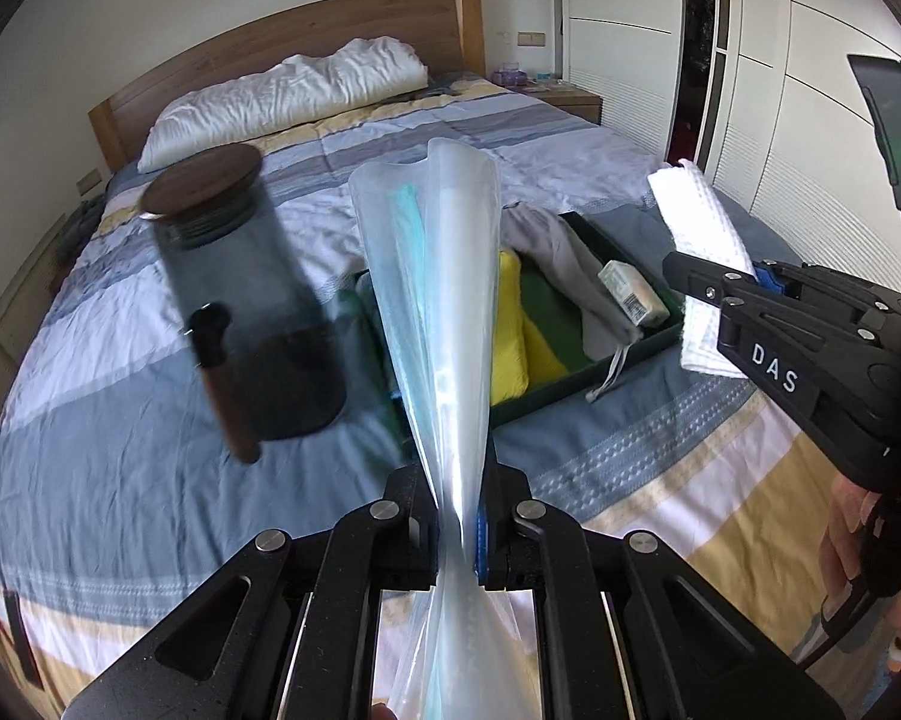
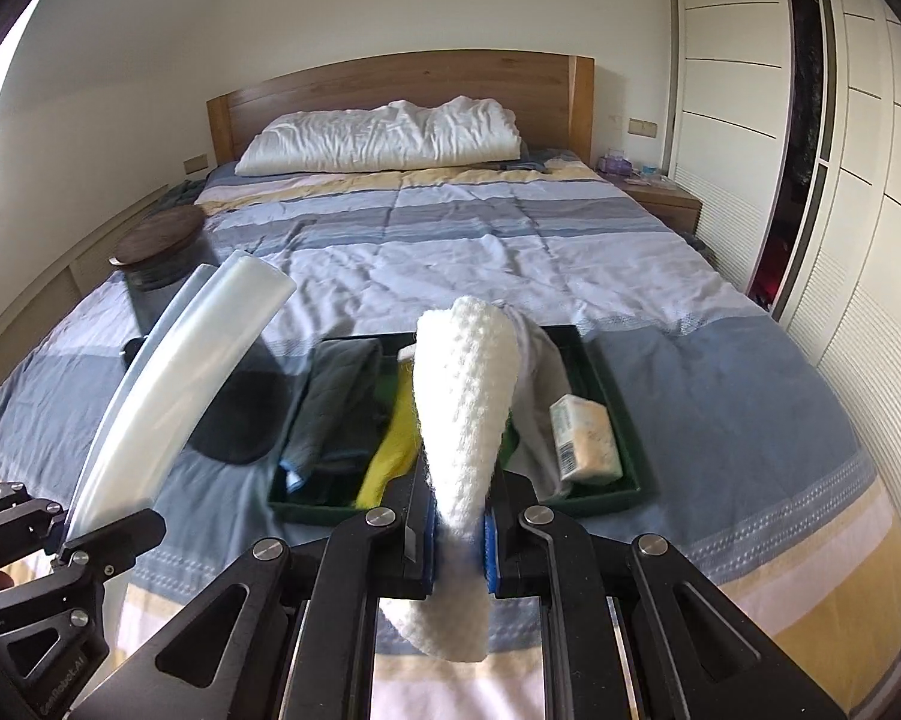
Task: Organize soft objects
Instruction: 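Lift plastic sleeve in left tool while right tool carries waffle cloth toward tray, then lower plastic sleeve into tray while right tool lowers waffle cloth beside grey pouch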
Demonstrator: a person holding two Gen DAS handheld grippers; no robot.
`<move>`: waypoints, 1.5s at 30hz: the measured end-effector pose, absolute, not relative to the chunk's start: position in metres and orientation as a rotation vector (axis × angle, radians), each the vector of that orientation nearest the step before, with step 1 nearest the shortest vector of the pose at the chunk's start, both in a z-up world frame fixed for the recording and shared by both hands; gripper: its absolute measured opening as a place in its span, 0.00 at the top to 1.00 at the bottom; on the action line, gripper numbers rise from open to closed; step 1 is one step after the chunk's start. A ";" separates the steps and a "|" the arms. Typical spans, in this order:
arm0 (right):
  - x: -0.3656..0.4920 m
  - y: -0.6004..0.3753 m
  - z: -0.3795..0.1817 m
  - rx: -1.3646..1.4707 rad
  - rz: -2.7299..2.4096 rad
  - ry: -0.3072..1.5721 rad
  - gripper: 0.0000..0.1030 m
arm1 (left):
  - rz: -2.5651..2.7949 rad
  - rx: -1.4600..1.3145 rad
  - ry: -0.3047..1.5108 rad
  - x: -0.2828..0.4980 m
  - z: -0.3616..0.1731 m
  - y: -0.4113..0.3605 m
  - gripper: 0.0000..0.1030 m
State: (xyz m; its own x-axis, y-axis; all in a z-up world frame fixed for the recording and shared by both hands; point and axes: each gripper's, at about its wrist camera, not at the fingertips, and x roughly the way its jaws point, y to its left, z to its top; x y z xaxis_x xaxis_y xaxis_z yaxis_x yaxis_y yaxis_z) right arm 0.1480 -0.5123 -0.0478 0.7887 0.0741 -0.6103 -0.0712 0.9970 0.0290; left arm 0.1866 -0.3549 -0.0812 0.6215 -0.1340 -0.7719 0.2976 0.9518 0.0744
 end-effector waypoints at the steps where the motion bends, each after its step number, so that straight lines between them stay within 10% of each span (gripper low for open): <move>1: 0.154 -0.515 -0.050 0.006 0.077 0.659 0.90 | -0.250 0.206 0.864 0.191 -0.082 -0.360 0.94; 45: 0.327 -0.547 -0.091 -0.054 0.094 0.635 0.90 | -0.249 0.071 0.811 0.340 -0.060 -0.387 0.89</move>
State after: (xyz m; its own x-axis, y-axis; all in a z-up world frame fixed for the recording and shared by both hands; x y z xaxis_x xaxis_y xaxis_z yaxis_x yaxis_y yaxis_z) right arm 0.3271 -0.5468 -0.0905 0.8012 0.0711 -0.5942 -0.1040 0.9944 -0.0212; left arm 0.3400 -0.3873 -0.0599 0.6617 -0.1925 -0.7246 0.2469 0.9685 -0.0318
